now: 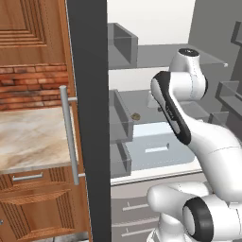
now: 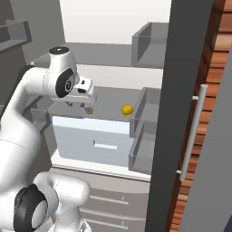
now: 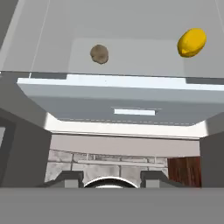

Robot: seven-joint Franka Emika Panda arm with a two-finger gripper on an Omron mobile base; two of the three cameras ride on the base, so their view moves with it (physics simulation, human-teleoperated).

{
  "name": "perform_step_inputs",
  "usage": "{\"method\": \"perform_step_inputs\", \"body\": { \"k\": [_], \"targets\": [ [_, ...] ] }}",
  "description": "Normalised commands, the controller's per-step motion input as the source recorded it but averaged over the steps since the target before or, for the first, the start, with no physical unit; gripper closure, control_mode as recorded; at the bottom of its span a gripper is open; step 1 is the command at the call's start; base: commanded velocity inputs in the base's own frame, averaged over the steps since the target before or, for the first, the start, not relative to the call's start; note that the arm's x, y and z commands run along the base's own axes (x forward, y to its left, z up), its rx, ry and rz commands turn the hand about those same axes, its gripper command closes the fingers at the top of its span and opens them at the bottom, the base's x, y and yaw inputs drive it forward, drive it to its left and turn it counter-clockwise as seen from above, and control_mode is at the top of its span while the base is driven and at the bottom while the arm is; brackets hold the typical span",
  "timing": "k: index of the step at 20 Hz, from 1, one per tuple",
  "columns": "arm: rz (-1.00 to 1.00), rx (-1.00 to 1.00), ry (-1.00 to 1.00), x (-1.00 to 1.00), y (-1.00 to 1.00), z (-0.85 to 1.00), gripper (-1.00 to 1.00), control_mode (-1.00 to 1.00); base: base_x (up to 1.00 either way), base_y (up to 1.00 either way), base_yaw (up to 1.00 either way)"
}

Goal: Grab the garlic and lemon from the fridge, place them in the blender, close the lid, and turn on the blender to create a marinade.

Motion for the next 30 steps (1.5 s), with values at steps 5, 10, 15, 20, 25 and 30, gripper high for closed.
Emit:
{"method": "perform_step_inputs", "body": {
  "k": [5,10,15,20,25,30],
  "targets": [
    [0.0,-0.01,-0.18,0.06,0.03,-0.37,-1.0,-1.0,0.0,0.0,0.0],
    [0.0,0.0,-0.17,0.31,0.2,-0.7,-1.0,-1.0,0.0,0.0,0.0],
    [0.0,0.0,-0.08,0.42,0.3,-0.3,-1.0,-1.0,0.0,0.0,0.0],
    [0.02,0.0,0.07,0.62,0.12,-0.03,-1.0,-1.0,0.0,0.0,0.0],
    [0.06,0.0,0.13,0.65,0.0,-0.16,-1.0,-1.0,0.0,0.0,0.0],
    [0.04,0.0,0.06,0.52,0.0,-0.33,-1.0,-1.0,0.0,0.0,0.0]
  ]
}}
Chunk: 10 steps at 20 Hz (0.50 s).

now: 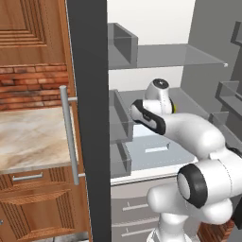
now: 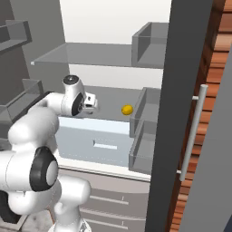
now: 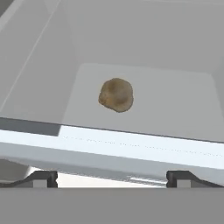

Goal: Grab the garlic and lemon from the fridge, place them in the blender, close the lid, and turn on the blender to create a marinade.

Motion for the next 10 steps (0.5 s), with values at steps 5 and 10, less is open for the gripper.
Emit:
{"method": "perform_step_inputs", "body": {
  "k": [5,10],
  "targets": [
    [0.02,0.0,0.04,0.43,0.0,-0.27,-1.0,-1.0,0.0,0.0,0.0],
    [0.0,0.0,0.0,0.25,0.02,-0.22,-1.0,-1.0,0.0,0.0,0.0]
  ]
}}
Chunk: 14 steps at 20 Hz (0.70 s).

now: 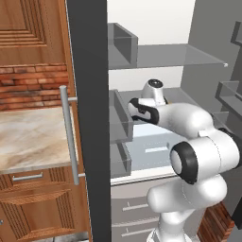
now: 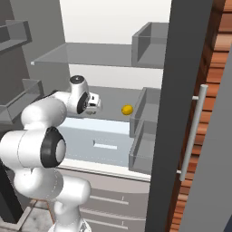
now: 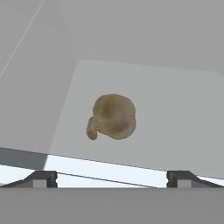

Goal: Grab the garlic and lemon from the fridge, place them in the blender, close the lid, and turn on the blender to create a marinade.

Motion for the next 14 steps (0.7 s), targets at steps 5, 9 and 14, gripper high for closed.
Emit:
{"method": "perform_step_inputs", "body": {
  "k": [5,9,14],
  "targets": [
    [0.0,0.0,0.0,0.12,0.01,-0.14,-1.0,-1.0,0.0,0.0,0.0],
    [0.0,0.0,0.0,0.12,0.0,-0.11,-1.0,-1.0,0.0,0.0,0.0],
    [0.0,0.0,0.0,0.24,0.01,-0.06,-1.0,-1.0,0.0,0.0,0.0]
  ]
}}
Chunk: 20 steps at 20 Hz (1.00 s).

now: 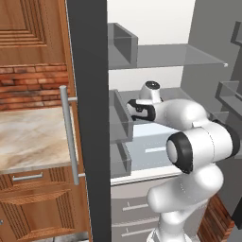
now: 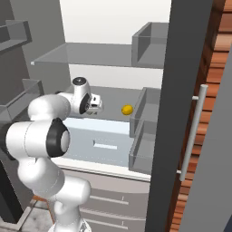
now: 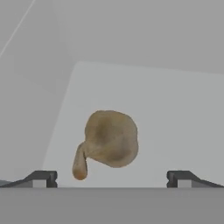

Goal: Grab the garlic and lemon from the fridge, place them in the blender, close the lid, and turn on the blender to create a marinade.

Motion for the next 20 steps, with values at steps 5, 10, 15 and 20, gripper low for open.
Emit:
{"method": "perform_step_inputs", "body": {
  "k": [5,10,15,20],
  "targets": [
    [0.0,0.0,0.0,0.27,0.01,-0.09,-1.0,-1.0,0.0,0.0,0.0],
    [0.0,0.0,0.0,0.19,0.0,-0.18,-1.0,-1.0,0.0,0.0,0.0],
    [0.0,0.0,0.0,0.25,0.0,-0.21,-1.0,-1.0,0.0,0.0,0.0],
    [0.0,0.0,0.0,0.0,0.01,-0.22,-1.0,-1.0,0.0,0.0,0.0]
  ]
}}
